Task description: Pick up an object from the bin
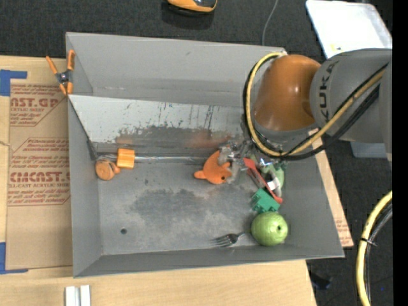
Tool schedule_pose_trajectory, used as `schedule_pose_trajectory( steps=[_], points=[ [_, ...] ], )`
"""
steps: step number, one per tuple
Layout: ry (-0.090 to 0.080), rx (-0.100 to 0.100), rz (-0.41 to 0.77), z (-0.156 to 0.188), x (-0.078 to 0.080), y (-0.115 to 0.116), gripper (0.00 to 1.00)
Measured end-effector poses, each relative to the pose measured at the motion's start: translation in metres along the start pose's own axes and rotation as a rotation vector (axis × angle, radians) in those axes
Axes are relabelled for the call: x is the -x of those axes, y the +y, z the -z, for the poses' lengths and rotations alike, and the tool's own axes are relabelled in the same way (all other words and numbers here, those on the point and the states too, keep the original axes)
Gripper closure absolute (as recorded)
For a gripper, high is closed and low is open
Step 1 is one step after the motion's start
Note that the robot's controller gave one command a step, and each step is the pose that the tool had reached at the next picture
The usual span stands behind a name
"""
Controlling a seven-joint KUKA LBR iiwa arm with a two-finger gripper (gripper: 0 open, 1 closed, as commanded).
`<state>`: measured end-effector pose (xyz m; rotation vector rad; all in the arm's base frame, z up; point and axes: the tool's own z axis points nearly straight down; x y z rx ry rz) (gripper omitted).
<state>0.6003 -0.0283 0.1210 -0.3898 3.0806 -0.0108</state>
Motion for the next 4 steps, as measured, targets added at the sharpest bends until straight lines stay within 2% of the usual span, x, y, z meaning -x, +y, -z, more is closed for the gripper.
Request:
schedule_pose_trajectory(
  steps=[1, 2, 3, 4],
  points=[
    [0.006, 0.003, 0.0, 0.014, -0.001, 0.001, 1.0],
    [0.002, 0.002, 0.0, 0.006, -0.001, 0.001, 1.0],
    [0.0, 0.002, 0.0, 0.019, 0.0, 0.002, 1.0],
    [-0.002, 0.001, 0.0, 0.083, 0.003, 0.002, 1.0]
  ],
)
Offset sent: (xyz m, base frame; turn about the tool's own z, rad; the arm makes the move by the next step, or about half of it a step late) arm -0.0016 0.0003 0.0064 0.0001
